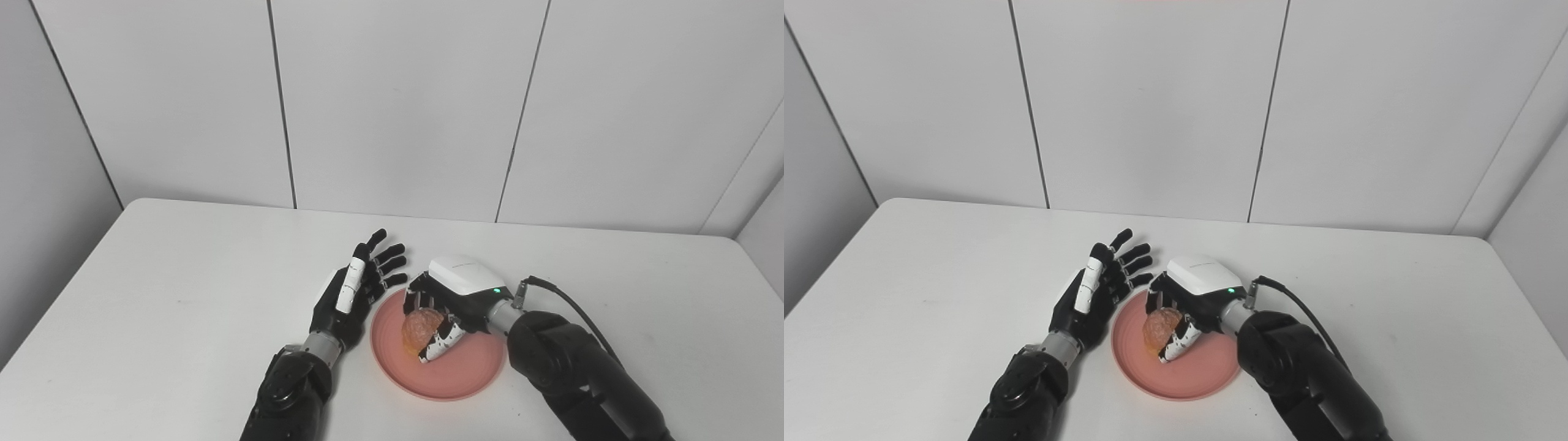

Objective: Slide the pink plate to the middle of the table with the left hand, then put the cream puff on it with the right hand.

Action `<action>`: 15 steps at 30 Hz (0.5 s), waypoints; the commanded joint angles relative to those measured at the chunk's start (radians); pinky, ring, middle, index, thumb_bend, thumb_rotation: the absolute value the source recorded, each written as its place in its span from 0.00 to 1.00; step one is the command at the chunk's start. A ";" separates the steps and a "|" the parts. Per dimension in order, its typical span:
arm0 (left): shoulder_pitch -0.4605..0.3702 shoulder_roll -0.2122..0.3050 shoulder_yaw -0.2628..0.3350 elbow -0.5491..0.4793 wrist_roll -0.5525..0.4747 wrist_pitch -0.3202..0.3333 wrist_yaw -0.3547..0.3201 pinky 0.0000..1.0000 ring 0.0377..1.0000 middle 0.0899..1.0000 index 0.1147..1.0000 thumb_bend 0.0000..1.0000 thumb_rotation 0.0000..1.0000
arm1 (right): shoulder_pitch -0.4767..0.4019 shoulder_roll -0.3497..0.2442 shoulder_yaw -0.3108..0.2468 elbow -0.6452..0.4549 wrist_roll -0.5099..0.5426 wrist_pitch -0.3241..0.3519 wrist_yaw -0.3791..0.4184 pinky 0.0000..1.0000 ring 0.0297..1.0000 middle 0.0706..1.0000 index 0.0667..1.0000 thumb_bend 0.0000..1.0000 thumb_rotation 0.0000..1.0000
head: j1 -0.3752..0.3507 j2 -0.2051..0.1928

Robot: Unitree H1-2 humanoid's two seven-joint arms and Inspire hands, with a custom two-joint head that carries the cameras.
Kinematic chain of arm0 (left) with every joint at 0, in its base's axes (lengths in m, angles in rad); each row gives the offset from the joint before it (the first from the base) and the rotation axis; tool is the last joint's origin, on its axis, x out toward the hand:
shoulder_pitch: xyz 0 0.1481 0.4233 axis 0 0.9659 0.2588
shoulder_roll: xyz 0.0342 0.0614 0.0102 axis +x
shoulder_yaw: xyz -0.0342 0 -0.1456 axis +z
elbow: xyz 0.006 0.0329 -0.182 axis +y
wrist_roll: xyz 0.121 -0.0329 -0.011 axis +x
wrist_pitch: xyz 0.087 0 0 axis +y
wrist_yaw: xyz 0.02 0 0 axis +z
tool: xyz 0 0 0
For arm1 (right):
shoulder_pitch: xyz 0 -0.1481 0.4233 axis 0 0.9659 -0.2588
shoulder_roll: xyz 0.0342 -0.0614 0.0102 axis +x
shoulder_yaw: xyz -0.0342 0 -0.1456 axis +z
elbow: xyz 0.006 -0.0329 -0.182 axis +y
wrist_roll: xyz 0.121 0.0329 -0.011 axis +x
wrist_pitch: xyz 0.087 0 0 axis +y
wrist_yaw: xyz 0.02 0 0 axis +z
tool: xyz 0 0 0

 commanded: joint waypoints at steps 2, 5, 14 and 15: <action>0.032 0.004 0.000 0.017 0.004 0.073 0.011 0.78 0.86 0.85 0.91 0.94 0.84 | -0.024 -0.011 -0.012 -0.028 0.003 -0.015 0.003 0.31 0.38 0.42 0.46 0.53 0.00 | -0.002 0.003; 0.033 0.006 -0.002 0.016 0.005 0.071 0.007 0.77 0.86 0.85 0.91 0.93 0.84 | -0.022 -0.013 -0.016 -0.032 0.012 -0.002 0.024 0.33 0.38 0.41 0.46 0.53 0.00 | -0.002 0.003; 0.036 0.012 -0.009 0.013 0.009 0.070 0.004 0.76 0.86 0.85 0.92 0.92 0.86 | -0.014 -0.008 -0.033 -0.057 0.000 0.060 0.065 0.50 0.58 0.61 0.53 0.75 0.16 | -0.011 0.004; 0.035 0.013 -0.009 0.015 0.008 0.068 0.002 0.76 0.86 0.85 0.92 0.91 0.86 | -0.013 -0.007 -0.035 -0.061 -0.002 0.063 0.065 0.51 0.59 0.62 0.54 0.80 0.17 | -0.013 0.004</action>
